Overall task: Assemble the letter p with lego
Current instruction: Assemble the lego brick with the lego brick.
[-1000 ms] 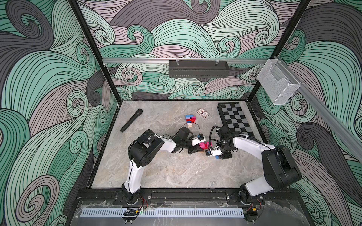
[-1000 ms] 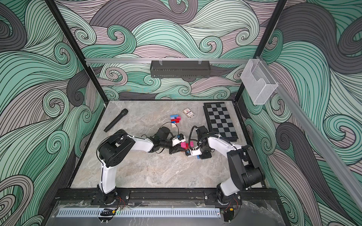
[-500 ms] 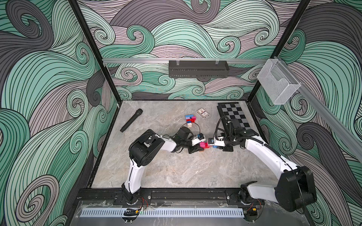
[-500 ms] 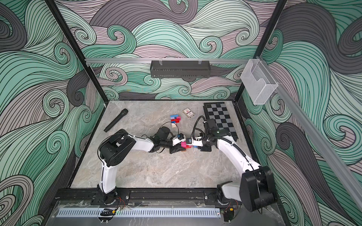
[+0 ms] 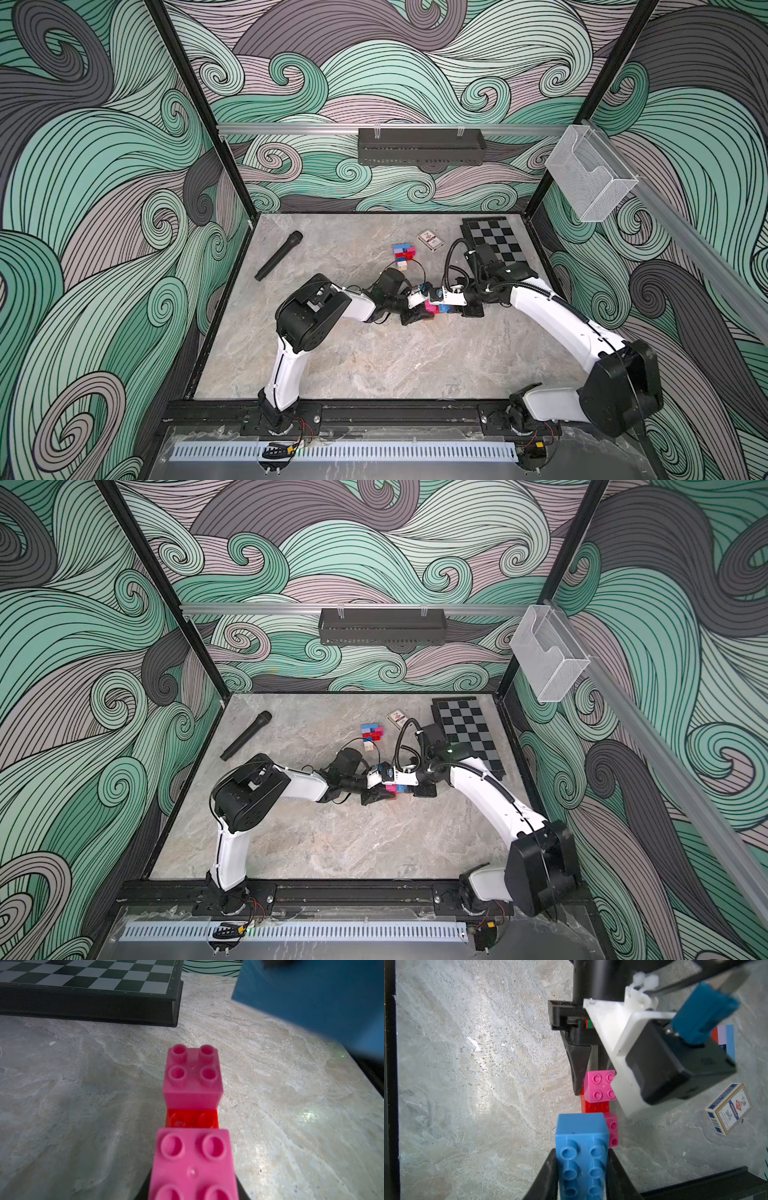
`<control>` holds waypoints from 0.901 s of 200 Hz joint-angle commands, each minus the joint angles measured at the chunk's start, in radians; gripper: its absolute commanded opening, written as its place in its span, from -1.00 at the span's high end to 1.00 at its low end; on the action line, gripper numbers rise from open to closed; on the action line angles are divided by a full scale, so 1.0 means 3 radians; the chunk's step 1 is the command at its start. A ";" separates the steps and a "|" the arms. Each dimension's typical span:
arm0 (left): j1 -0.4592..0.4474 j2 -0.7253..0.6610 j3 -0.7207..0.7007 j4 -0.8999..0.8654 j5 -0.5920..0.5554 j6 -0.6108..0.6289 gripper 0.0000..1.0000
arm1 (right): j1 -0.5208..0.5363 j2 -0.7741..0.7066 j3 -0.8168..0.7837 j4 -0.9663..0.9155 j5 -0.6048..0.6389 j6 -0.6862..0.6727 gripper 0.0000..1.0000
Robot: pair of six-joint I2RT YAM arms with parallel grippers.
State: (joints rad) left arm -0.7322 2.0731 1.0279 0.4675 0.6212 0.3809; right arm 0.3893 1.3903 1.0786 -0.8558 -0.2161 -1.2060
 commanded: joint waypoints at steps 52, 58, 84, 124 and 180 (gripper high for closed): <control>0.0048 0.0349 -0.0144 -0.0868 -0.0328 -0.0040 1.00 | 0.0150 0.0472 0.0350 -0.0134 0.0073 0.0109 0.42; 0.0048 0.0350 -0.0142 -0.0868 -0.0326 -0.0037 1.00 | 0.0157 0.0498 0.0366 -0.0137 0.0066 0.0112 0.42; 0.0048 0.0371 -0.0123 -0.0889 -0.0322 -0.0037 1.00 | 0.0175 0.0601 0.0432 -0.0135 0.0070 0.0109 0.42; 0.0048 0.0386 -0.0105 -0.0909 -0.0317 -0.0037 1.00 | 0.0184 0.0711 0.0490 -0.0136 0.0095 0.0120 0.42; 0.0045 0.0411 -0.0081 -0.0935 -0.0307 -0.0037 1.00 | 0.0211 0.0786 0.0549 -0.0091 0.0076 0.0144 0.42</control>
State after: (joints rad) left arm -0.7265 2.0888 1.0519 0.4564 0.6277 0.3809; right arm 0.4335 1.6047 1.2255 -0.8871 -0.1551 -1.1648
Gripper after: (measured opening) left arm 0.337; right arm 0.331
